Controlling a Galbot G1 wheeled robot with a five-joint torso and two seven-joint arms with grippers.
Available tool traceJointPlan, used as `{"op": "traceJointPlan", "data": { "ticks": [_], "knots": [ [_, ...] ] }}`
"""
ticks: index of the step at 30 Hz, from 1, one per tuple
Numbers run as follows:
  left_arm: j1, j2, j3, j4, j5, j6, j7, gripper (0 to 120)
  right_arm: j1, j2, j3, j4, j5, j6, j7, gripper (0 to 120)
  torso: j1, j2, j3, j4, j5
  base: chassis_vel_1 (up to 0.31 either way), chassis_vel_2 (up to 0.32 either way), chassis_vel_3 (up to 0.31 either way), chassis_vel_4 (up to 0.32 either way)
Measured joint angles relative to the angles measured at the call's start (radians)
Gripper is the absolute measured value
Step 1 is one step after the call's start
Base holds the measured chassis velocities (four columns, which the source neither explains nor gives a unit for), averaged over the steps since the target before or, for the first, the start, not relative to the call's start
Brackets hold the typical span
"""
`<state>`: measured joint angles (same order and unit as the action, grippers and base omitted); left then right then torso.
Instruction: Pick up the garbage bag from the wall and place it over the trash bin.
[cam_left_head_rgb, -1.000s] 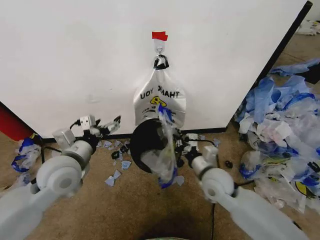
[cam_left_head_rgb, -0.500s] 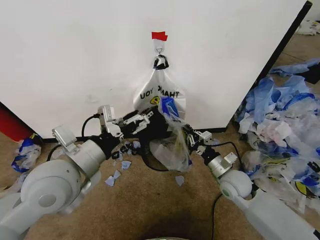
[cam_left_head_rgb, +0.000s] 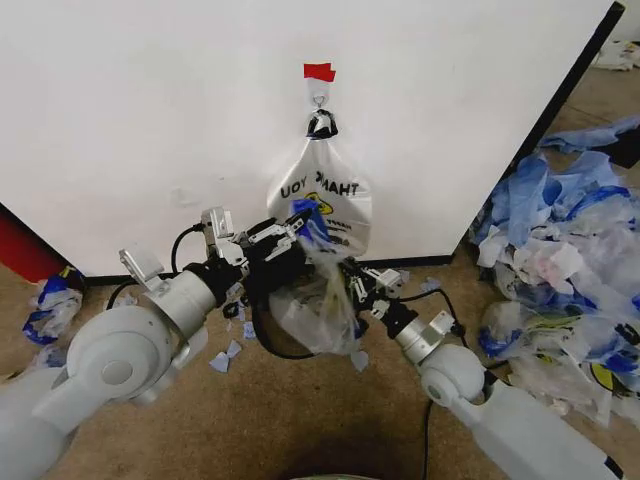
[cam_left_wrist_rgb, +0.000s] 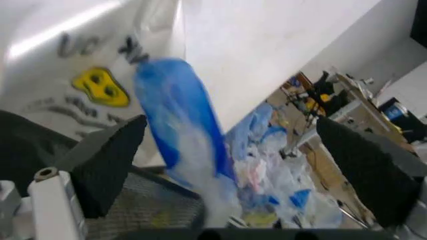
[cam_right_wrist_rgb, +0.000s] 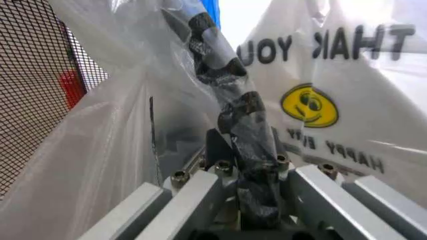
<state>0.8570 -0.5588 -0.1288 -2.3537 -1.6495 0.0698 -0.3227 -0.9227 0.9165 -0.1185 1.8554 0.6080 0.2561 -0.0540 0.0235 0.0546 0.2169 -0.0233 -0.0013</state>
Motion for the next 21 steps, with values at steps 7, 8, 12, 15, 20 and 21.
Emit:
{"op": "traceJointPlan", "data": {
  "ticks": [7,8,12,15,20,21],
  "knots": [
    [-0.107,-0.015,0.113,0.048,-0.011,0.009,-0.006,100,0.02,0.006,-0.02,-0.021,-0.004,0.0,0.002,0,0.0,0.0,0.0,-0.0004,0.0,0.0,0.0,0.0,0.0],
    [-0.12,-0.017,0.126,0.054,-0.01,0.009,-0.012,100,0.021,0.008,-0.021,-0.024,-0.005,0.0,0.003,0,0.0,0.0,0.0,-0.0003,0.0001,0.0,0.0,0.0,0.0],
    [-0.15,-0.022,0.15,0.078,-0.008,0.009,-0.022,100,0.023,0.01,-0.022,-0.034,-0.007,0.001,0.005,0,0.0,0.0,0.0,-0.0005,0.0002,0.0,0.0,0.0,0.0],
    [-0.159,-0.022,0.156,0.089,-0.015,0.009,-0.025,90,0.023,0.009,-0.019,-0.04,-0.007,0.005,0.006,0,0.0,0.0,0.0,-0.0002,0.0001,0.0,0.0,0.0,0.0],
    [-0.156,-0.014,0.155,0.088,-0.02,0.011,-0.027,73,0.023,0.004,-0.011,-0.046,-0.007,0.008,0.008,0,0.0,0.0,0.0,-0.0003,0.0002,0.0,0.0,0.0,0.0],
    [-0.156,-0.014,0.155,0.088,-0.02,0.012,-0.028,71,0.023,0.004,-0.011,-0.046,-0.007,0.008,0.008,0,0.0,0.0,0.0,-0.0003,0.0002,0.0,0.0,0.0,0.0]
  ]
}}
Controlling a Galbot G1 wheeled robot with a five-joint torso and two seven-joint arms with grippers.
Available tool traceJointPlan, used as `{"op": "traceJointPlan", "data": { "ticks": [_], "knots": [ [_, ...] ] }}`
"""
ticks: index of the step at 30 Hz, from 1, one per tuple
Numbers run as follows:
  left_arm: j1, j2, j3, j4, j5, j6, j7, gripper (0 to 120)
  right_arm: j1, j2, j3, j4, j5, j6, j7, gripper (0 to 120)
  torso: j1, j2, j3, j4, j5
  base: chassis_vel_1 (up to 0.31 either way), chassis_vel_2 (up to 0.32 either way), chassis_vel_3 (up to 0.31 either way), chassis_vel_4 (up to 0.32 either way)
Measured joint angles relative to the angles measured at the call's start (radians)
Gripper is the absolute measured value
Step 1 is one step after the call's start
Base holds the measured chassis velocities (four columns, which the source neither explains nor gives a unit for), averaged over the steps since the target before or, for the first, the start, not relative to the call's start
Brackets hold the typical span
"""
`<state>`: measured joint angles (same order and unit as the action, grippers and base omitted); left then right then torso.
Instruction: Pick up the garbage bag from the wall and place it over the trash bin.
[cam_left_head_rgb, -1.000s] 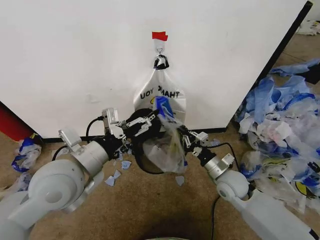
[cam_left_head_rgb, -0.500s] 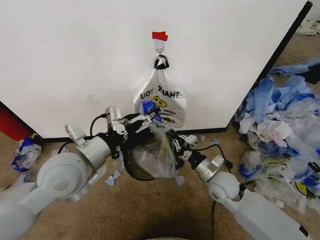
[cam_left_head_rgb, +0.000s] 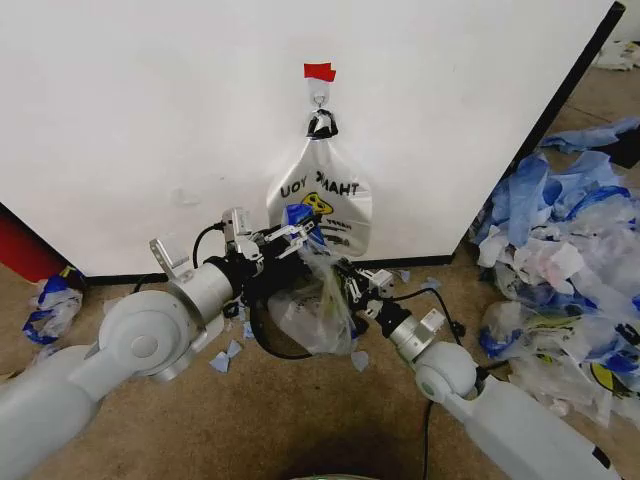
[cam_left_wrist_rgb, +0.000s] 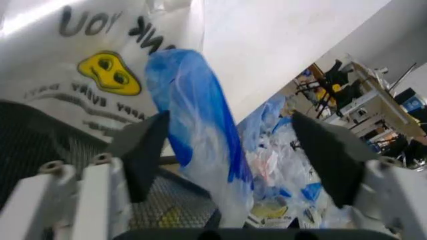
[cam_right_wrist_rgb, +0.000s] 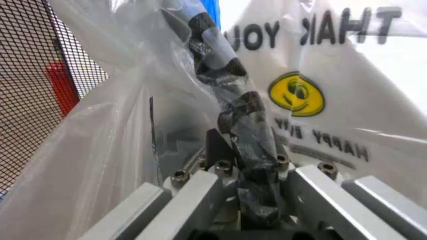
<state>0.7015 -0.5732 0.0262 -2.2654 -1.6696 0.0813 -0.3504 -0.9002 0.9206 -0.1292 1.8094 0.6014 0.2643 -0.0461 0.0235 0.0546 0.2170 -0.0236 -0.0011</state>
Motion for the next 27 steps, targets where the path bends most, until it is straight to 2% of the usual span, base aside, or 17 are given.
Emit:
{"op": "traceJointPlan", "data": {
  "ticks": [2,6,8,14,16,18,27],
  "knots": [
    [0.003,-0.001,0.002,-0.001,0.002,0.003,-0.005,60,0.0,-0.002,0.003,0.0,0.002,0.001,0.001,0,0.0,0.0,0.0,0.0001,-0.0001,0.0,0.0,0.0,0.0],
    [0.008,-0.003,0.003,-0.008,0.006,0.004,-0.013,46,0.0,-0.003,0.004,0.001,0.003,0.001,0.003,0,0.0,0.0,0.0,0.0,0.0,0.0,0.0,0.0,0.0],
    [0.008,-0.002,0.003,-0.008,0.006,0.005,-0.013,42,0.0,-0.003,0.004,0.001,0.003,0.001,0.003,0,0.0,0.0,0.0,0.0,0.0,0.0,0.0,0.0,0.0],
    [0.017,0.012,0.0,-0.01,0.007,0.005,-0.016,15,-0.004,-0.002,0.007,0.008,0.003,0.002,0.009,0,0.0,0.0,0.0,0.0,-0.0001,0.0,0.0,0.0,0.0],
    [0.018,0.013,-0.001,-0.01,0.007,0.005,-0.016,12,-0.005,-0.002,0.007,0.008,0.003,0.002,0.009,0,0.0,0.0,0.0,0.0,-0.0002,0.0,0.0,0.0,0.0],
    [0.019,0.017,-0.003,-0.013,0.006,0.003,-0.016,3,-0.005,-0.002,0.01,0.012,0.004,0.002,0.01,0,0.0,0.0,0.0,0.0001,-0.0001,0.0,0.0,0.0,0.0],
    [0.036,0.027,-0.015,-0.022,0.004,0.002,-0.02,0,-0.023,-0.003,0.044,0.029,0.038,0.002,0.011,0,0.0,0.0,0.0,0.0001,-0.0001,0.0,0.0,0.0,0.0]
  ]
}}
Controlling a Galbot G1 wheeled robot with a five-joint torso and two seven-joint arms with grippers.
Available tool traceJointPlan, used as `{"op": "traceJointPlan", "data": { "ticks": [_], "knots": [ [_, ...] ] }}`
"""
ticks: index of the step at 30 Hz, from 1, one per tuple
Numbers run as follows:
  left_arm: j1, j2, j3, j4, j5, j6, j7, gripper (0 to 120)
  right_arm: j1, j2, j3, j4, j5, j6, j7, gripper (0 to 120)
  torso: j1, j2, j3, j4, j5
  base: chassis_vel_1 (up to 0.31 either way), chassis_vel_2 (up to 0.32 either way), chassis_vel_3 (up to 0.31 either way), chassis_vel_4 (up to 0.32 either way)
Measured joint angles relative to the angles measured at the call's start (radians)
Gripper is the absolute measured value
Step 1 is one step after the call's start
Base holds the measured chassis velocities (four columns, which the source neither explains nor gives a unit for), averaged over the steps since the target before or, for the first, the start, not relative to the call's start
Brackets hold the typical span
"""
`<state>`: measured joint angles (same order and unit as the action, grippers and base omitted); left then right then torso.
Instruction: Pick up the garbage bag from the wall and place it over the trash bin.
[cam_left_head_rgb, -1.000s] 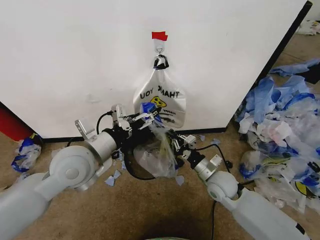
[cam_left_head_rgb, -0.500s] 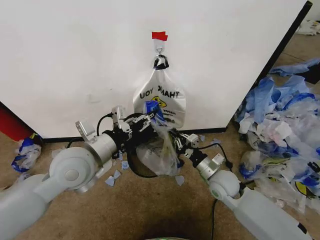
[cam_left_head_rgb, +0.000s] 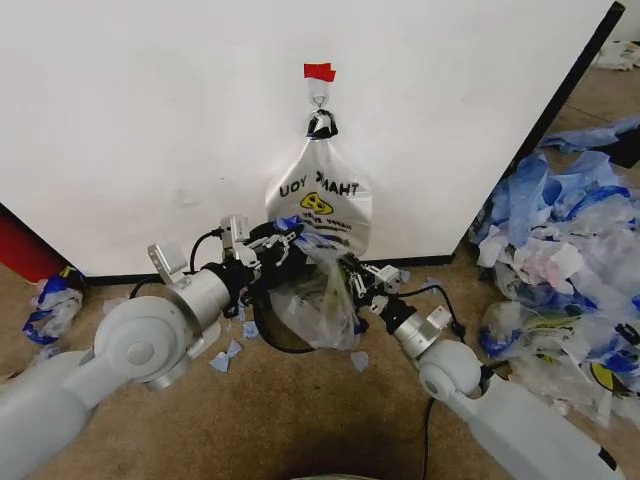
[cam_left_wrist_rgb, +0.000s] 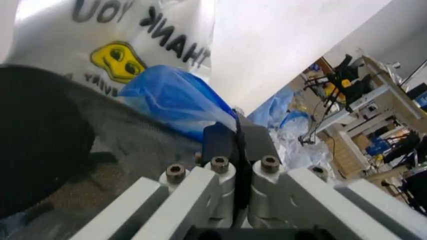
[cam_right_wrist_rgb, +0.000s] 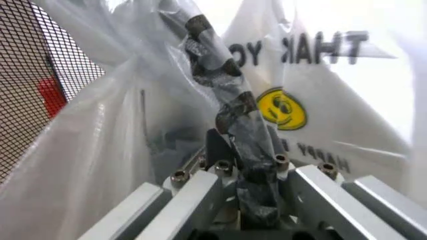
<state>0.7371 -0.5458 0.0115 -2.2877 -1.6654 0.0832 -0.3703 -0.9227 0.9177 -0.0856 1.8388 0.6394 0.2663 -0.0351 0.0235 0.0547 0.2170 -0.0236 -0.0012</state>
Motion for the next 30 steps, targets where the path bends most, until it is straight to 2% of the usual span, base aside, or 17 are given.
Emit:
{"op": "traceJointPlan", "data": {
  "ticks": [8,24,30],
  "knots": [
    [0.01,0.021,-0.003,-0.007,0.006,0.0,0.0,0,-0.048,-0.033,0.046,0.061,0.143,-0.015,-0.007,0,0.0,0.0,0.0,-0.0002,0.0,0.0,0.0,0.0,0.0],
    [0.004,0.071,-0.001,-0.004,0.009,0.0,0.013,0,-0.123,-0.107,0.133,0.094,0.209,-0.019,-0.055,0,0.0,0.0,0.0,0.0,0.0,0.0,0.0,0.0,0.0],
    [0.017,0.082,-0.002,-0.005,0.021,0.0,0.019,0,-0.141,-0.119,0.159,0.104,0.284,-0.021,-0.067,0,0.0,0.0,0.0,-0.0001,0.0,0.0,0.0,0.0,0.0]
  ]
}}
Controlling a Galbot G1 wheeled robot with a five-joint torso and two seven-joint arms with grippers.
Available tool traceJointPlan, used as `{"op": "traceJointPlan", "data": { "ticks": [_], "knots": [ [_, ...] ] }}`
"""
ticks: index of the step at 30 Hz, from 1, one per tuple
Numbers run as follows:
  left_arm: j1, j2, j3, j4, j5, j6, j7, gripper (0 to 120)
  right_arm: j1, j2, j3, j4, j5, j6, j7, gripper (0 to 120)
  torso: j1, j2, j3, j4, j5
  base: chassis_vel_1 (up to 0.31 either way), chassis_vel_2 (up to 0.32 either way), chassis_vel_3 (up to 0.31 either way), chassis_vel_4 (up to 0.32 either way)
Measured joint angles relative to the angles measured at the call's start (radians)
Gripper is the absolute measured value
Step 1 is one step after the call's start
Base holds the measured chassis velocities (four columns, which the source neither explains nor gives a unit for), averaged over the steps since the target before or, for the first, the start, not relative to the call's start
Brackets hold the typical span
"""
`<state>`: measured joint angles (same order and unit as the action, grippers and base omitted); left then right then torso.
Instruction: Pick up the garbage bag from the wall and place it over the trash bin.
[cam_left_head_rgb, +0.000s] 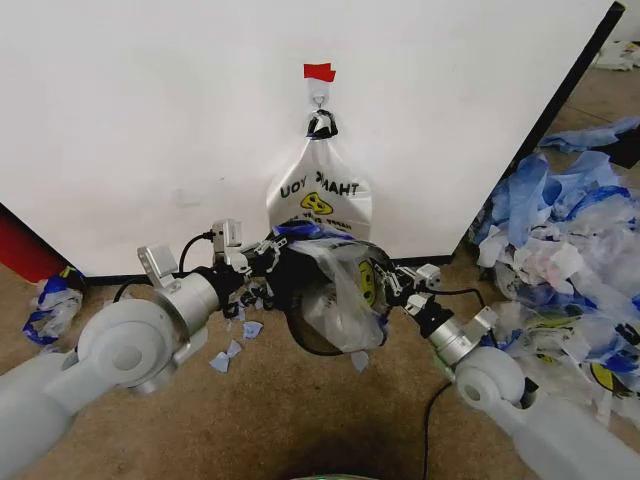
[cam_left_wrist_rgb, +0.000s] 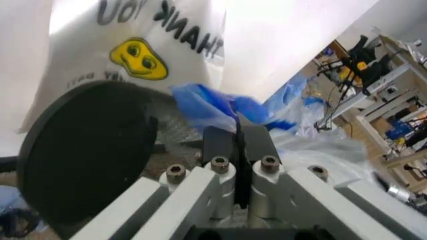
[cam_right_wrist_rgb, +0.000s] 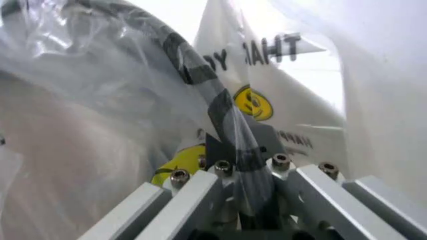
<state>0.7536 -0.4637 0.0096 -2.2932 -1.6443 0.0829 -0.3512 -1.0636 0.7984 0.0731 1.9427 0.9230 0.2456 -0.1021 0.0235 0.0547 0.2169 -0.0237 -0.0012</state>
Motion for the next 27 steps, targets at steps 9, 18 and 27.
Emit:
{"op": "traceJointPlan", "data": {
  "ticks": [9,18,27],
  "knots": [
    [0.023,-0.006,-0.001,0.004,0.02,-0.003,0.005,0,-0.019,-0.014,0.036,0.015,0.082,-0.01,-0.024,0,0.0,0.0,0.0,0.0,-0.0001,0.0,0.0,0.0,0.0],
    [0.042,-0.017,0.002,0.01,0.041,-0.006,0.021,0,-0.03,-0.023,0.06,0.03,0.123,-0.021,-0.027,0,0.0,0.0,0.0,0.0,0.0,0.0,0.0,0.0,0.0],
    [0.065,-0.041,0.007,0.028,0.065,-0.011,0.031,0,-0.028,-0.035,0.078,0.045,0.168,-0.039,-0.022,0,0.0,0.0,0.0,0.0,-0.0001,0.0,0.0,0.0,0.0]
  ]
}}
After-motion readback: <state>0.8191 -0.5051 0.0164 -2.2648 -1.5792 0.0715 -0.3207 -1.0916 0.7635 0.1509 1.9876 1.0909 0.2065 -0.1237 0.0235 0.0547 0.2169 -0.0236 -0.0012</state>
